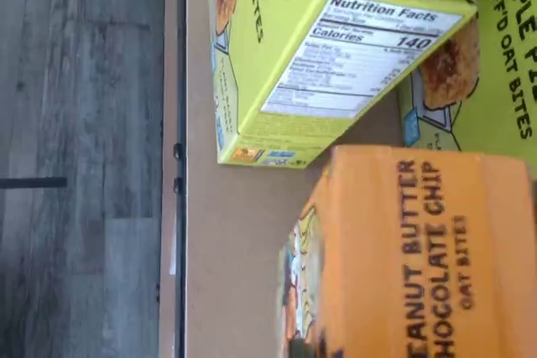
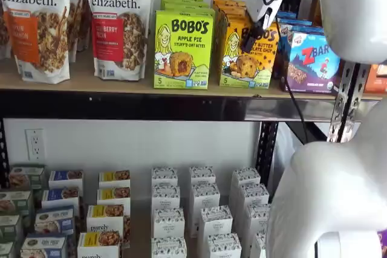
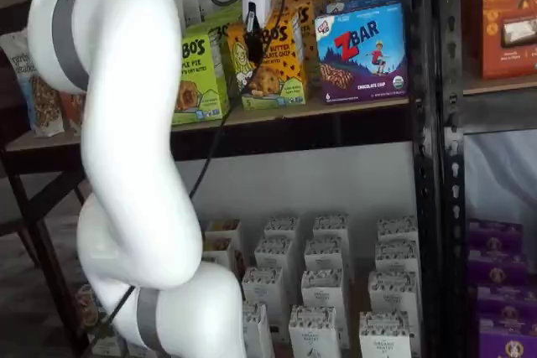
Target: Pick up the orange box on the top shelf, the fifth box from the left
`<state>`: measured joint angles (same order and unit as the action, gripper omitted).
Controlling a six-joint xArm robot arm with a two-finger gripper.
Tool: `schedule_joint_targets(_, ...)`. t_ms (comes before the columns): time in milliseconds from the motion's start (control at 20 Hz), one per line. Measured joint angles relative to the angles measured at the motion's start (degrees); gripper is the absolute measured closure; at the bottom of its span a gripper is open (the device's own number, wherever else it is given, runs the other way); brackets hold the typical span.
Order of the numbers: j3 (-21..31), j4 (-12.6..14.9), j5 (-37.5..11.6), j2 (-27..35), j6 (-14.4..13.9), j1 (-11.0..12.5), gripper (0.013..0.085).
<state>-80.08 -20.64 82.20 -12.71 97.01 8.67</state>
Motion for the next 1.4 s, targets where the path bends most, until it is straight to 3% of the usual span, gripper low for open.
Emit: schedule_joint_targets(1400, -4.17, -1.92, 10.04, -3.36, -1.46, 1.69, 0.0570)
